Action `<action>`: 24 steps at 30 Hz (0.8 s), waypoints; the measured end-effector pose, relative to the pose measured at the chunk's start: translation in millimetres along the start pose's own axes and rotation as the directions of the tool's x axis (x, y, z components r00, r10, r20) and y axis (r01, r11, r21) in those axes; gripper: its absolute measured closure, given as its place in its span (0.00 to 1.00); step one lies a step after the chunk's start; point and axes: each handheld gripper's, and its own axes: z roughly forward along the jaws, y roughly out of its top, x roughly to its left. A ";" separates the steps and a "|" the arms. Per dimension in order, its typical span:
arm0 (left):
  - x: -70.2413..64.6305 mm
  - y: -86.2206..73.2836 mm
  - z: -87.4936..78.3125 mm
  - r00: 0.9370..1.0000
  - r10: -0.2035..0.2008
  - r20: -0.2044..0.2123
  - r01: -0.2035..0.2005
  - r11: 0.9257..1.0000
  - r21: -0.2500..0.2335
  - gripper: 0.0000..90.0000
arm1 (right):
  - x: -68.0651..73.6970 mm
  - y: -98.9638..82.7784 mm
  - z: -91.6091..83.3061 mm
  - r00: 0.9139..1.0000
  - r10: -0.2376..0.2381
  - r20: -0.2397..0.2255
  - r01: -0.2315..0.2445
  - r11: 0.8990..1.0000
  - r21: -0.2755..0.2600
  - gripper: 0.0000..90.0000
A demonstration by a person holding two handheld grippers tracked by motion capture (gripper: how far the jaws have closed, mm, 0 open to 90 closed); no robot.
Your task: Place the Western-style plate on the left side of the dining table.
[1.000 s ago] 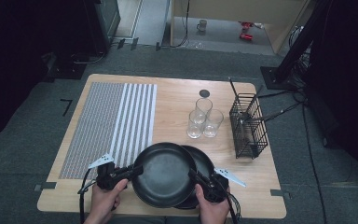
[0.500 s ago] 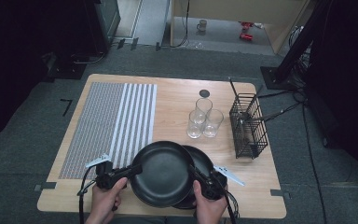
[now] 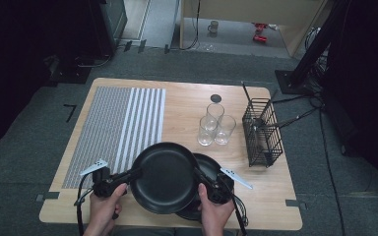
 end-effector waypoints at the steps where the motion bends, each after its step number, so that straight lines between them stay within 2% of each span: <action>1: 0.2 1.8 -1.4 1.000 0.001 0.000 -0.001 1.000 -0.006 0.86 | 1.8 0.9 1.3 1.000 -0.006 -0.004 0.006 1.000 -0.002 0.91; 9: 6.3 15.1 -9.9 0.999 0.032 -0.017 -0.033 0.999 -0.019 0.85 | 14.2 7.8 14.0 0.999 -0.023 -0.025 0.022 1.000 -0.004 0.91; 10: 9.8 18.9 -11.9 0.999 0.038 -0.020 -0.039 0.999 -0.025 0.85 | 17.8 9.7 19.6 0.999 -0.023 -0.030 0.023 1.000 -0.001 0.91; 16: 20.5 29.2 -16.5 0.999 0.034 -0.031 -0.035 0.999 -0.031 0.85 | 28.2 14.5 33.3 0.999 -0.038 -0.032 0.038 0.999 0.006 0.91; 17: 24.1 34.4 -19.0 0.999 0.035 -0.036 -0.036 0.999 -0.034 0.85 | 32.8 16.8 40.6 0.999 -0.037 -0.037 0.038 0.999 0.009 0.91; 24: 39.5 51.4 -26.4 0.998 0.030 -0.052 -0.032 0.998 -0.049 0.85 | 48.3 24.3 62.1 0.998 -0.043 -0.044 0.044 0.999 0.021 0.91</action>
